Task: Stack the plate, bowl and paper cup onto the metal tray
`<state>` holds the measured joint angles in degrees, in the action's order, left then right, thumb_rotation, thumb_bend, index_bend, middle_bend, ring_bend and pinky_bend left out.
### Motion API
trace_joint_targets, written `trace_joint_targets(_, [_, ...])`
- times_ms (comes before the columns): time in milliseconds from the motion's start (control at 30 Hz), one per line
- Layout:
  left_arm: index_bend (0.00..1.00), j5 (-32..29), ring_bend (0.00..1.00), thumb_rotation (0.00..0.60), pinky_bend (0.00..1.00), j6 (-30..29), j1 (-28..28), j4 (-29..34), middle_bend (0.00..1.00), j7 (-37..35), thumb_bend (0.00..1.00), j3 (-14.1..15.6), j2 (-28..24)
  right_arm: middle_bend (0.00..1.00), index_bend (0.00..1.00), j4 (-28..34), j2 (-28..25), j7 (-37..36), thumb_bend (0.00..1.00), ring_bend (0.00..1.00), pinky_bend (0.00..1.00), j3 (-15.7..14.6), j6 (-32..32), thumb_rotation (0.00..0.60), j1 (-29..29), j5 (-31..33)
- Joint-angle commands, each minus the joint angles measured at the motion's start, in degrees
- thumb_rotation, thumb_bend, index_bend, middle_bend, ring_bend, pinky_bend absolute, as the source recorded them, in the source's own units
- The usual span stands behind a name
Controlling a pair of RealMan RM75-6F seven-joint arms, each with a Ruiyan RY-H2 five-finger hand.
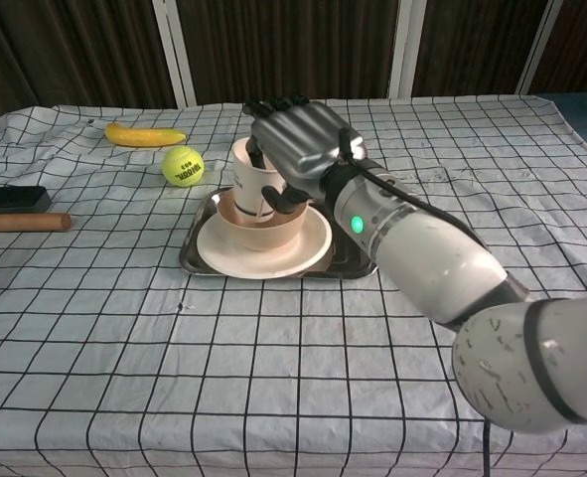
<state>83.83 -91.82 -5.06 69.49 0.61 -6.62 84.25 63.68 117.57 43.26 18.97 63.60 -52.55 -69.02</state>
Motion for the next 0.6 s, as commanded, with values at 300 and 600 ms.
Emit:
trace_joint_targets(300, [0.0, -0.2, 0.0, 0.6, 0.0, 0.3, 0.0, 0.1, 0.0, 0.1, 0.3, -0.1, -0.1, 0.03, 0.56, -6.2, 3.1, -0.6, 0.47, 0.0, 0.0, -2.2, -1.4, 0.6, -0.5, 0.0])
trace_joint_targets(600, [0.0, -0.1, 0.0, 0.6, 0.0, 0.2, 0.0, 0.2, 0.0, 0.3, 0.3, 0.0, 0.0, 0.04, 0.36, -4.9, 2.0, 1.6, 0.47, 0.0, 0.0, -2.3, -1.1, 0.6, 0.4, 0.6])
